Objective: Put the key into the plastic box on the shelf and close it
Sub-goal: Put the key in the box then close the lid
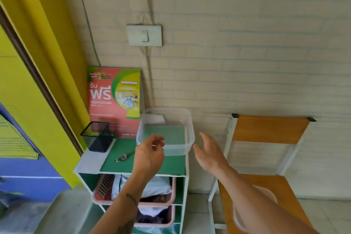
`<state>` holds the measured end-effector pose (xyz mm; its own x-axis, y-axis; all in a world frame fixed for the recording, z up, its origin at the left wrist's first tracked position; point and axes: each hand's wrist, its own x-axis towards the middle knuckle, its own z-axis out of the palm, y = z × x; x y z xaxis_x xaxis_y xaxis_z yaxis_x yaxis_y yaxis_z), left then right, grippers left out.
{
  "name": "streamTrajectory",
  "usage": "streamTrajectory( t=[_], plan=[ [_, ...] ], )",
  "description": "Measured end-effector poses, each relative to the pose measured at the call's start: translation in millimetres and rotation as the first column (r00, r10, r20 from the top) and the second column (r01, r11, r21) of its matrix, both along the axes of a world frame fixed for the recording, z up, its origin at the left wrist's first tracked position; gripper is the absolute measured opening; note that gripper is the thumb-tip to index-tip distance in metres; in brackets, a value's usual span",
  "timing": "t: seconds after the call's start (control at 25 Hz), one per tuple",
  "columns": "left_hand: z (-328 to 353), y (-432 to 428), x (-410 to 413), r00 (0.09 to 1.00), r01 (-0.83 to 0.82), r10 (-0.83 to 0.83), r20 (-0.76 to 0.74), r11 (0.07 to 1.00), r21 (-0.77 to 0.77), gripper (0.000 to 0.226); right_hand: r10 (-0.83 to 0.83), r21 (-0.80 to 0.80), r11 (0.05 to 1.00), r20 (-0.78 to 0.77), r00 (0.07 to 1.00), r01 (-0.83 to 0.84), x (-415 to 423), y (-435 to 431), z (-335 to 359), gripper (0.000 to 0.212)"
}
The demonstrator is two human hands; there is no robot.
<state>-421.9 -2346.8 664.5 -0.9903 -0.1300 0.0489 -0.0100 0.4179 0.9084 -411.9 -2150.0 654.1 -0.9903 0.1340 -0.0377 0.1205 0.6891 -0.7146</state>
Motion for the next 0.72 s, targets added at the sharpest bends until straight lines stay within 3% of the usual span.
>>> streamTrajectory(
  t=[0.2, 0.32, 0.52, 0.72],
  plan=[
    [-14.9, -68.3, -28.4, 0.997, -0.054, 0.051, -0.061, 0.997, -0.052, 0.035, -0.101, 0.079, 0.992, -0.022, 0.995, 0.102, -18.4, -48.1, 5.0, 0.051],
    [-43.9, -95.2, -48.2, 0.990, -0.077, 0.050, -0.132, 0.975, -0.209, 0.032, -0.138, 0.159, 0.978, 0.006, 0.990, 0.135, -31.8, -61.4, 2.1, 0.051],
    [-86.7, -119.0, -61.7, 0.996, 0.086, -0.072, 0.047, 0.844, -0.529, 0.040, -0.180, 0.261, 0.950, 0.011, 0.984, 0.171, -59.8, -65.9, -16.2, 0.060],
    [-96.6, -128.6, -75.3, 0.989, 0.144, -0.127, 0.069, 0.797, -0.586, 0.035, -0.244, 0.342, 0.912, 0.006, 0.970, 0.227, -79.3, -76.1, -32.7, 0.059]
  ],
)
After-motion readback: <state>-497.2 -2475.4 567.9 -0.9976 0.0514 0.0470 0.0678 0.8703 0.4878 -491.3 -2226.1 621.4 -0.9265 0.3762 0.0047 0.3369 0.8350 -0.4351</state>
